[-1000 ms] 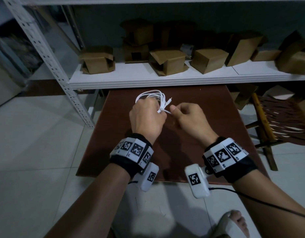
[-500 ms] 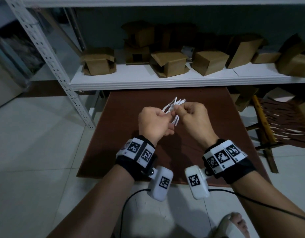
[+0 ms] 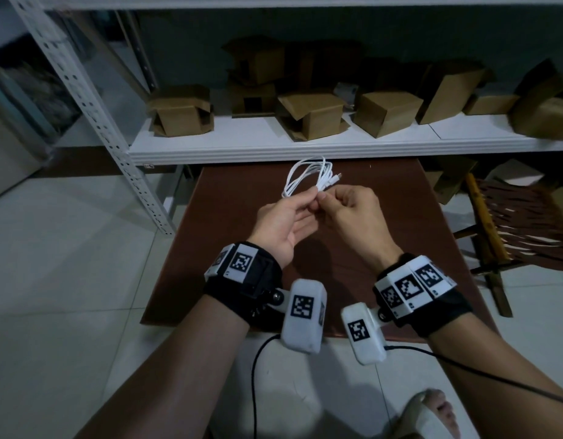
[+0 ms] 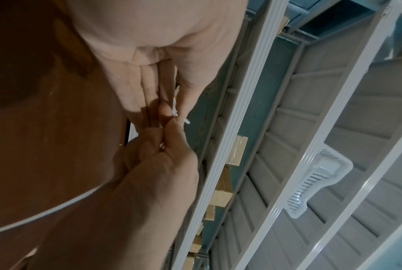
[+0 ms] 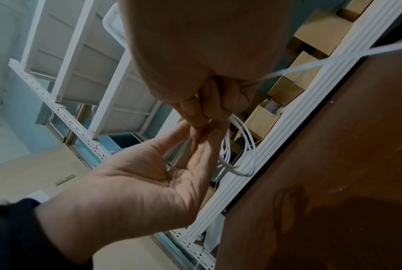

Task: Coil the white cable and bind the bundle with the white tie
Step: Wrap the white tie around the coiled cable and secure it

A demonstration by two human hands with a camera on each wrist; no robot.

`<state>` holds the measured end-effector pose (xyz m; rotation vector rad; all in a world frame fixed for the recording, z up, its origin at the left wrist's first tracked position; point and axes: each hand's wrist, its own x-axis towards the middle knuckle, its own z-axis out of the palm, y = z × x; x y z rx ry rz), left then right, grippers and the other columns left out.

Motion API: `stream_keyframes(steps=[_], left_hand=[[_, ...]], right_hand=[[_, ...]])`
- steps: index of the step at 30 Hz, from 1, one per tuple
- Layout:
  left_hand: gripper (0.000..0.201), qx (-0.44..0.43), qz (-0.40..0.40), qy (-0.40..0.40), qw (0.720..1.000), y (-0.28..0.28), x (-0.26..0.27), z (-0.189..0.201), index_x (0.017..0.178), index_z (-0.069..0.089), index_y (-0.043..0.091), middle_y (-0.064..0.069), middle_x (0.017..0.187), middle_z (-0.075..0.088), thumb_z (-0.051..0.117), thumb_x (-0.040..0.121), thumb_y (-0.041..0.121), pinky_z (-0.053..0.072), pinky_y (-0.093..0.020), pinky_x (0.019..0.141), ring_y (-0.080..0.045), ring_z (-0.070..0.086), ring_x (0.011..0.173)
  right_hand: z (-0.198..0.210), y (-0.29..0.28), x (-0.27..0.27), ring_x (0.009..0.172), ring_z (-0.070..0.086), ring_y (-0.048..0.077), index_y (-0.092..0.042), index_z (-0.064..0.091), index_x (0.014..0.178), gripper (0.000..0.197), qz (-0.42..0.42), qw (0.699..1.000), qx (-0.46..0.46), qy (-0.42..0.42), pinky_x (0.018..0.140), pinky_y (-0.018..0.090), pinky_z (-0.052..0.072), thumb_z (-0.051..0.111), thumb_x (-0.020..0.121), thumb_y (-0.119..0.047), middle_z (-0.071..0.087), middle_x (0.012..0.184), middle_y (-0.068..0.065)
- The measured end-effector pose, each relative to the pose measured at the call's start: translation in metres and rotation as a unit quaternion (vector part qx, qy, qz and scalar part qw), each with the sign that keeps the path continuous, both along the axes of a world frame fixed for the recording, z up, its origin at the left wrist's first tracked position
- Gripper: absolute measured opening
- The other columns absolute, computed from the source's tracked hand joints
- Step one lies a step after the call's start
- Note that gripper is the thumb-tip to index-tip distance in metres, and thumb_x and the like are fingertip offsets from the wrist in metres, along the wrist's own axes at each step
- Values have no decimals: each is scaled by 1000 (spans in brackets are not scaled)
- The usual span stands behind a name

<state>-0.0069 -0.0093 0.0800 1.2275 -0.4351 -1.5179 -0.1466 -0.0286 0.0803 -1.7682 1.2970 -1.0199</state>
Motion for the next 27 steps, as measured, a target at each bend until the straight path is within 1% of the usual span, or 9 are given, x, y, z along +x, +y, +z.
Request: stream_keyframes(steps=[4, 6, 9, 13, 18, 20, 23, 25, 27], left_hand=[[12, 30, -4, 31, 999, -1, 1, -4, 95, 72, 13, 5, 73, 73, 77, 94, 24, 59, -21, 60, -8, 76, 75], [12, 36, 10, 40, 999, 0, 1, -6, 101, 72, 11, 4, 71, 70, 77, 94, 20, 58, -21, 60, -6, 74, 64], [6, 37, 11, 43, 998, 2, -1, -6, 96, 73, 10, 4, 65, 61, 74, 96, 16, 56, -24, 74, -5, 66, 52], [13, 36, -5, 60, 998, 3, 0, 4, 86, 71, 12, 5, 63, 58, 68, 98, 15, 51, -23, 78, -7, 62, 59], [13, 36, 7, 77, 996, 3, 2, 11, 88, 73, 16, 8, 67, 63, 68, 99, 16, 48, -19, 74, -1, 62, 63], [14, 37, 13, 77, 996, 3, 3, 13, 87, 73, 17, 7, 71, 64, 68, 100, 17, 47, -20, 78, -1, 64, 69], [12, 37, 39, 90, 994, 2, 3, 13, 87, 72, 16, 5, 74, 67, 70, 99, 17, 46, -24, 98, -4, 64, 79], [12, 41, 47, 88, 994, 4, 2, 12, 87, 73, 16, 6, 67, 70, 71, 99, 18, 46, -23, 98, -4, 64, 79], [13, 43, 39, 84, 995, 4, 2, 14, 88, 71, 15, 8, 61, 70, 69, 101, 19, 49, -19, 88, -3, 64, 73]], right_hand=[[-1, 1, 1, 61, 61, 23, -19, 78, 80, 27, 10, 1000, -10, 7, 62, 39, 49, 65, 102, -30, 74, 70, 4], [-2, 4, 4, 57, 57, 14, -17, 77, 80, 28, 20, 1000, -10, 20, 59, 35, 45, 65, 103, -28, 72, 67, 2], [-2, 7, 7, 50, 47, 3, -15, 75, 77, 31, 25, 999, -2, 45, 54, 29, 38, 63, 104, -24, 64, 60, 0], [3, 8, 9, 48, 46, 3, -13, 74, 74, 33, 14, 1000, 6, 3, 51, 26, 36, 60, 104, -20, 60, 54, -7], [6, 11, 15, 43, 44, 2, -6, 71, 77, 34, 8, 1000, 0, -25, 46, 16, 30, 59, 106, -19, 53, 47, -15], [7, 11, 17, 44, 43, 2, -7, 71, 76, 35, 10, 999, -7, -32, 47, 16, 29, 59, 106, -20, 53, 47, -14], [5, 9, 19, 48, 41, 2, -9, 69, 74, 36, 15, 999, -13, -38, 50, 23, 32, 60, 106, -23, 53, 51, -12], [3, 10, 21, 50, 40, 3, -8, 69, 74, 37, 19, 999, -12, -37, 51, 28, 33, 60, 106, -24, 53, 53, -9], [3, 10, 21, 53, 43, 5, -7, 68, 74, 37, 18, 999, -12, -42, 53, 29, 35, 60, 106, -24, 56, 56, -6]])
